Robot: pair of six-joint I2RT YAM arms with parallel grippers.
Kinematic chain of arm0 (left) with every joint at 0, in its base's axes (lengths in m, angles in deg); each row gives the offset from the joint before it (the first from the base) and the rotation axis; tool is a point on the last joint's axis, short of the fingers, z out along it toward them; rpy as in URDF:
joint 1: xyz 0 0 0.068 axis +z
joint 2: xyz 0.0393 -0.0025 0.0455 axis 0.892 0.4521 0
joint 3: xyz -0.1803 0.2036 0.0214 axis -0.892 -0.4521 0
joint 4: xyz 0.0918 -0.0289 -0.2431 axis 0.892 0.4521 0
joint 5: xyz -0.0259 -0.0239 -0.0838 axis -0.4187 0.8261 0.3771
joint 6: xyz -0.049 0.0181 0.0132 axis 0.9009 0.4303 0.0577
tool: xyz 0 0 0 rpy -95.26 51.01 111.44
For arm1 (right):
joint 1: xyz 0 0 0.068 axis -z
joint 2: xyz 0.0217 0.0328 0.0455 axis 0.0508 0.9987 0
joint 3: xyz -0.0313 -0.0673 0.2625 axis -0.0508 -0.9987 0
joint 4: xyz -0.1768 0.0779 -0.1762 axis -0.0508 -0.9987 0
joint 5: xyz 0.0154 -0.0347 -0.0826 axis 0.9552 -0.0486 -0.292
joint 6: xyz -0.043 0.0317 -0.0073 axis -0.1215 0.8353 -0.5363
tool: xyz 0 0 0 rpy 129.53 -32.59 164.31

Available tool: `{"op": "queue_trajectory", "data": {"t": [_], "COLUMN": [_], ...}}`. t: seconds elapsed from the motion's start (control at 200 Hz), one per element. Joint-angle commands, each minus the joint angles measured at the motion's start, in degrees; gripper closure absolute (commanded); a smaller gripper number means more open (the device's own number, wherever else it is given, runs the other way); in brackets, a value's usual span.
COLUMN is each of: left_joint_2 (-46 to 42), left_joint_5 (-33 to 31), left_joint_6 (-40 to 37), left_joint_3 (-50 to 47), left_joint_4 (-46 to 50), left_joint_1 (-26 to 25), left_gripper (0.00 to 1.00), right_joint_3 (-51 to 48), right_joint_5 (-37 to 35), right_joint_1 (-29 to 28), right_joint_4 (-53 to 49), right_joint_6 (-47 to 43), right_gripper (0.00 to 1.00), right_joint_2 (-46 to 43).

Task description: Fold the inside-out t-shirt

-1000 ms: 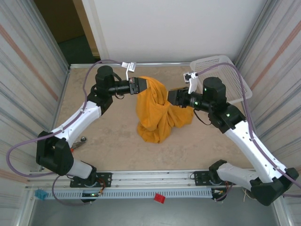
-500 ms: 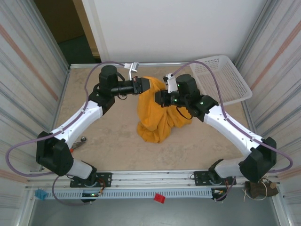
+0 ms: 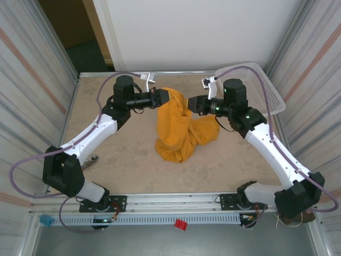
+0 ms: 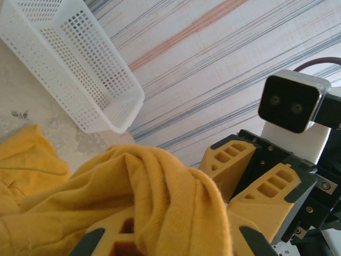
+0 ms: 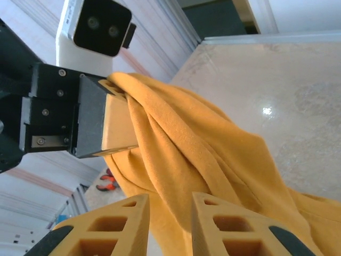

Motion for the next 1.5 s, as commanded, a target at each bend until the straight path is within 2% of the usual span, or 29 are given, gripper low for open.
{"op": "queue_trajectory", "data": {"t": [0.0,0.08,0.175,0.24,0.311,0.336,0.376,0.426,0.561,0.716,0.777,0.847,0.887,0.942,1.122,1.318,1.498], "left_joint_2": [-0.4,-0.7,-0.9,-1.0,-1.1,-1.2,-1.3,-1.5,-1.6,-0.2,0.9,2.2,2.6,2.6,-3.8,-12.5,-12.6], "left_joint_5": [1.4,1.3,1.1,1.2,1.3,1.3,1.4,1.3,0.5,-1.8,-2.4,-2.9,-3.2,-3.6,-8.2,-15.8,-19.8], "left_joint_6": [0.3,0.0,0.0,0.1,0.1,0.1,0.2,0.1,-0.3,-1.7,-2.4,-3.5,-4.2,-5.5,-14.9,-25.9,-31.3], "left_joint_3": [1.4,1.8,2.0,2.1,2.3,2.4,2.4,2.3,1.5,-0.2,-0.7,-0.8,-0.7,-0.5,-0.4,-2.9,-3.5], "left_joint_4": [-2.3,-1.3,-1.0,-1.3,-1.4,-1.5,-1.5,-1.4,-0.9,-0.4,-0.4,-0.3,-0.2,0.3,10.6,16.2,16.4], "left_joint_1": [-0.1,-0.1,-0.2,-0.4,-0.7,-0.7,-0.8,-0.7,-0.3,1.7,2.9,4.0,4.6,5.5,5.2,-3.0,-8.0], "left_gripper": [1.00,1.00,1.00,1.00,1.00,1.00,1.00,1.00,1.00,1.00,0.78,0.60,0.52,0.47,0.41,0.38,0.38], "right_joint_3": [-0.4,-0.3,0.1,0.2,0.6,0.7,1.0,1.2,1.8,2.5,2.7,2.3,2.2,2.0,0.8,-1.1,-1.8], "right_joint_5": [2.0,2.0,0.2,-0.7,-1.8,-2.1,-2.5,-2.1,2.1,11.3,14.8,16.4,17.7,19.5,20.9,21.4,21.2], "right_joint_1": [-0.5,-1.7,-3.5,-3.9,-3.7,-3.5,-3.1,-2.1,0.5,3.0,3.7,4.0,4.5,5.1,6.7,8.0,8.5], "right_joint_4": [1.6,2.3,2.1,2.5,2.7,2.9,3.0,3.1,3.0,4.0,5.9,8.6,10.3,12.3,16.0,18.7,20.4], "right_joint_6": [1.6,1.7,1.0,1.2,1.3,1.4,1.6,2.1,2.5,2.8,3.7,5.1,6.0,7.4,10.3,11.9,13.6], "right_gripper": [0.72,0.66,0.52,0.51,0.59,0.65,0.78,1.00,1.00,1.00,1.00,1.00,1.00,1.00,1.00,1.00,1.00], "right_joint_2": [1.4,1.6,2.3,3.2,4.5,5.0,5.7,6.0,3.8,-2.9,-5.4,-7.7,-8.4,-8.6,-6.8,-4.9,-3.4]}}
